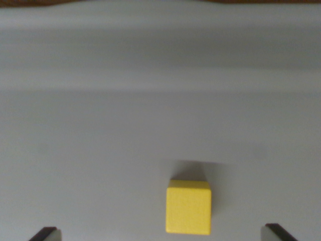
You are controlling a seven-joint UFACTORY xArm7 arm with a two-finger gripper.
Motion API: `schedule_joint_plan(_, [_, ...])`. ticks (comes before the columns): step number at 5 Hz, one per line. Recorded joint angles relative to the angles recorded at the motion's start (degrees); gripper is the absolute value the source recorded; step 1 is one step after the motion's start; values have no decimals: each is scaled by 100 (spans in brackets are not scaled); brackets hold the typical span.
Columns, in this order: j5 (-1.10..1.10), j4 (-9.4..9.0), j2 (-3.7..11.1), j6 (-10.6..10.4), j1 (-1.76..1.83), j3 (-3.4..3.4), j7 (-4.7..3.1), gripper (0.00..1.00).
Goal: Pick yellow cube
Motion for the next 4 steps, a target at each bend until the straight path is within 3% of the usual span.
schedule_joint_plan(1, [33,-157,162,-258,-17,4,-70,0])
schedule_joint_plan(2, [33,-157,162,-258,-17,4,-70,0])
schedule_joint_plan(3, [68,-322,331,-529,-36,9,-144,0])
schedule_joint_plan(4, [68,-322,331,-529,-36,9,-144,0])
